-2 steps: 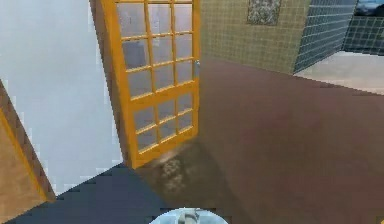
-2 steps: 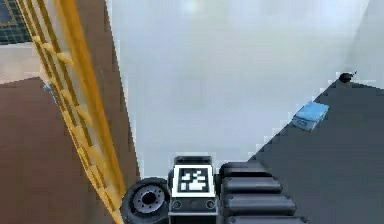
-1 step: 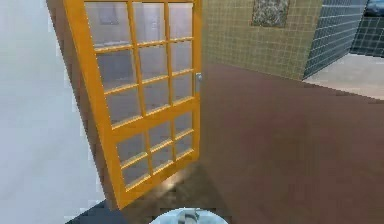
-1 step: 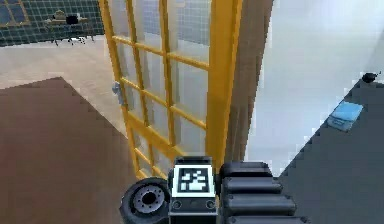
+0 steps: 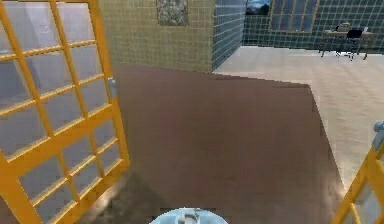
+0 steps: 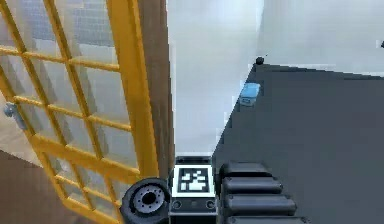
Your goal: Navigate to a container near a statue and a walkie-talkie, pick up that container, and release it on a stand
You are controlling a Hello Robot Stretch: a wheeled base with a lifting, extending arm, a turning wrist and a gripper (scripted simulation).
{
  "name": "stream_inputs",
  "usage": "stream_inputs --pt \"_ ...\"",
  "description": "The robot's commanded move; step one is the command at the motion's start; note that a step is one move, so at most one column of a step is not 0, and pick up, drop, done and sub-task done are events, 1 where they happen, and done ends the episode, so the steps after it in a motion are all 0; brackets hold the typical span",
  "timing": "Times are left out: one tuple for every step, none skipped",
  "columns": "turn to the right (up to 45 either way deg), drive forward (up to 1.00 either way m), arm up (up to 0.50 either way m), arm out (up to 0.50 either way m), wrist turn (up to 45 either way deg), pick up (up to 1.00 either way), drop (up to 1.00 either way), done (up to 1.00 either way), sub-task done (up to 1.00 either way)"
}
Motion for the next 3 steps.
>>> stream_inputs --pt "0.0 1.00 0.00 0.00 0.0 0.00 0.00 0.00 0.00" --pt "0.0 0.60 0.00 0.00 0.0 0.00 0.00 0.00 0.00" --pt "-9.0 0.00 0.00 0.00 0.0 0.00 0.00 0.00 0.00"
